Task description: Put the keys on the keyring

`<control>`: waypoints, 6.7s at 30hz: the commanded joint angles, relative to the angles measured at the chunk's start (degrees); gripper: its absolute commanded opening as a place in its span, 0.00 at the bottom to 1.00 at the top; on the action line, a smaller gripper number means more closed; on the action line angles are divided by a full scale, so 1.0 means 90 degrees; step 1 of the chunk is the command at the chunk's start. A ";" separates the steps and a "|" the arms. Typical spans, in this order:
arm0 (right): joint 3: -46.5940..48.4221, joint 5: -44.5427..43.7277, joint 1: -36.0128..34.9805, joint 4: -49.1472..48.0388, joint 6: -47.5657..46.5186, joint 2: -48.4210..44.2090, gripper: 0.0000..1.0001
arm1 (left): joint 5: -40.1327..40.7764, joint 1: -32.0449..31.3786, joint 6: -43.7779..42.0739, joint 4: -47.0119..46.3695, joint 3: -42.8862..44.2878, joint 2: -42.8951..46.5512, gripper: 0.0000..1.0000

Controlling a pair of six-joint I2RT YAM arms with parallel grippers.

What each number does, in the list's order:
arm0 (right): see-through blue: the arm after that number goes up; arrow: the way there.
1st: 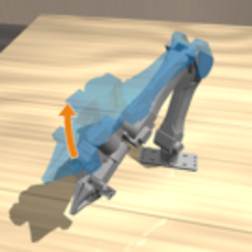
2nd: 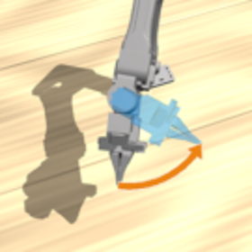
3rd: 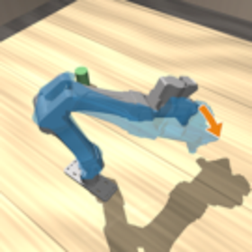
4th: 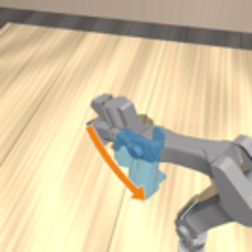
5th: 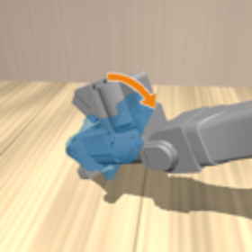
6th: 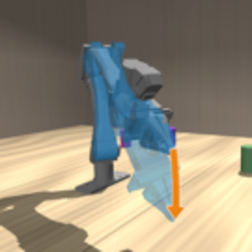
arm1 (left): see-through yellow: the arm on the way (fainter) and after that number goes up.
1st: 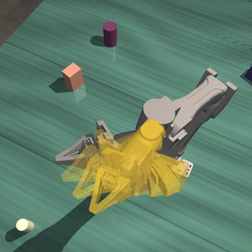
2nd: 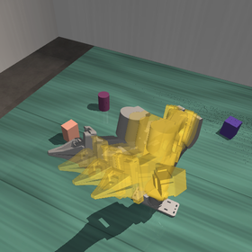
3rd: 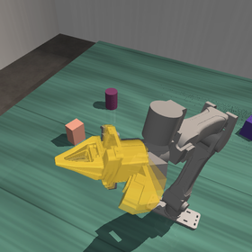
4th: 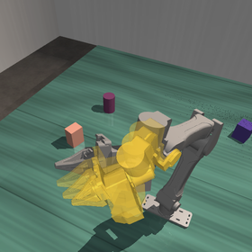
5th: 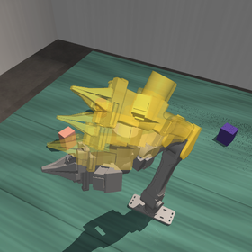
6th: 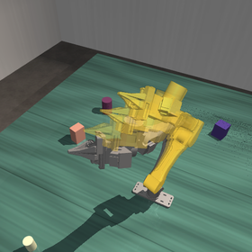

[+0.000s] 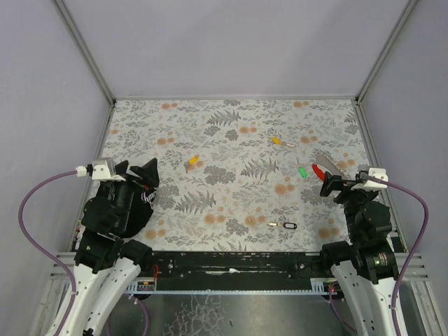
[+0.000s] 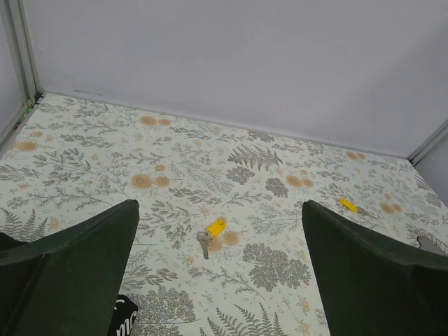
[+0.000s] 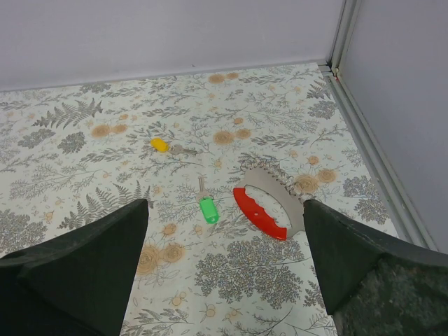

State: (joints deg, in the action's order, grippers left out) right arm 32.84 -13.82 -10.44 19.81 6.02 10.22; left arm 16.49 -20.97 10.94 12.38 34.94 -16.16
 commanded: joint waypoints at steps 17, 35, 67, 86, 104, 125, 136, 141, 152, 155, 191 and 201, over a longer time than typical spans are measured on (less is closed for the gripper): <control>0.0470 0.0159 0.0048 -0.0122 0.0271 0.1089 0.99 | -0.0371 -0.0063 0.0293 -0.0142 0.0102 -0.0015 1.00; 0.1210 0.0497 0.0425 -0.0708 0.0613 0.5512 1.00 | -0.1126 -0.0150 0.0242 0.0182 0.0206 -0.0539 1.00; 0.3960 0.1960 0.2623 -0.0186 -0.1228 1.0826 0.99 | -0.0998 -0.0607 0.0015 0.0255 0.0166 -0.0293 1.00; 0.3349 0.1848 0.2740 0.0636 -0.0266 1.0631 0.82 | -0.1087 -0.0781 0.0044 0.0275 0.0151 -0.0235 1.00; 0.2317 0.1828 0.2726 0.0588 0.0502 0.9481 0.56 | -0.1111 -0.0833 0.0064 0.0275 0.0137 -0.0221 1.00; 0.2000 0.1081 0.2731 0.0447 0.0726 0.8475 0.57 | -0.1096 -0.0964 0.0054 0.0324 0.0151 -0.0174 1.00; 0.1816 0.0759 0.2736 0.0362 0.0707 0.8747 0.37 | -0.1074 -0.1114 0.0044 0.0336 0.0151 -0.0087 1.00; 0.1773 0.0770 0.2732 0.0343 0.0701 0.8791 0.32 | -0.1085 -0.1163 0.0035 0.0333 0.0154 -0.0049 1.00; 0.1821 0.0798 0.2726 0.0227 0.0590 0.8976 0.44 | -0.1096 -0.1196 0.0024 0.0333 0.0151 -0.0058 1.00; 0.1818 0.0821 0.2733 0.0183 0.0556 0.9003 0.45 | -0.1102 -0.1196 0.0025 0.0333 0.0151 -0.0061 1.00; 0.2714 0.1822 0.2046 0.0617 0.0479 0.7283 0.00 | -0.1543 -0.1195 0.0292 0.0355 0.0390 -0.1009 1.00; 0.3099 0.2208 0.0206 0.0172 0.0738 0.6998 0.00 | -0.1855 -0.1193 0.1656 0.0400 0.0656 -0.1993 1.00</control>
State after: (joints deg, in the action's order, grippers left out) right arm 57.95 2.81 -3.75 24.73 11.16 74.85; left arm 1.10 -31.22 18.09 16.71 39.64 -32.21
